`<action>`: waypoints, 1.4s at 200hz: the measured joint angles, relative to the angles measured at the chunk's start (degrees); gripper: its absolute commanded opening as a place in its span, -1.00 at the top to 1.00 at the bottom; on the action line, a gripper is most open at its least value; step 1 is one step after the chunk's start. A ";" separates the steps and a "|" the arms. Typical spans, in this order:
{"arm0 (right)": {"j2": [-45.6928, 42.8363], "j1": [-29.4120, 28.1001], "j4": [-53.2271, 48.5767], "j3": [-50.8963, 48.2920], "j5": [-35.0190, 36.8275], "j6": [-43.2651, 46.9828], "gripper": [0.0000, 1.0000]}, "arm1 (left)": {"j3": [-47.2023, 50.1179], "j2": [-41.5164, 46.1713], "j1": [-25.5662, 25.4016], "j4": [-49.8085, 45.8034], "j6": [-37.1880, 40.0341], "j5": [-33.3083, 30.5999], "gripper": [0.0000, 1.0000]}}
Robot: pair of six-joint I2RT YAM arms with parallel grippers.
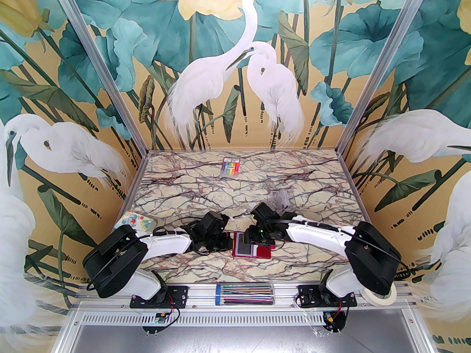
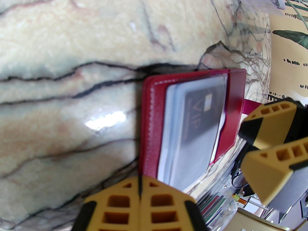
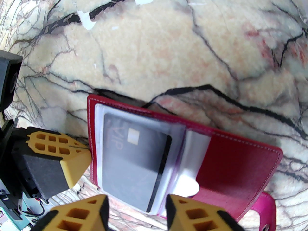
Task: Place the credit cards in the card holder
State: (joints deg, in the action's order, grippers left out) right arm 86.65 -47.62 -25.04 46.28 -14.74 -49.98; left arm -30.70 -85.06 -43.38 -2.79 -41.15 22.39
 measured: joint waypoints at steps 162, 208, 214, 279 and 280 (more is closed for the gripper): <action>1.90 0.00 1.90 -1.14 0.02 -0.35 0.67 | -0.17 0.68 -1.22 -1.66 0.00 0.90 1.00; 1.95 0.00 1.95 -1.84 0.04 -0.35 0.73 | -0.50 -0.46 -1.55 -0.59 -0.04 1.20 1.00; 1.97 0.00 1.97 -1.90 0.02 -0.37 0.74 | -0.52 -0.52 -1.60 -0.55 -0.07 1.25 1.00; 2.10 0.00 2.12 -2.38 0.09 -0.37 0.80 | -0.55 -0.52 -1.64 -0.50 -0.17 1.27 1.00; 2.10 0.00 2.14 -2.38 0.11 -0.37 0.80 | -0.55 -0.52 -1.64 -0.50 -0.20 1.27 1.00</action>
State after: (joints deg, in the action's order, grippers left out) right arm 88.75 -47.62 -22.90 43.90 -14.63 -50.35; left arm -31.24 -85.58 -45.01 -3.29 -41.34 23.66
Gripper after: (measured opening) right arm 0.102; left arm 0.033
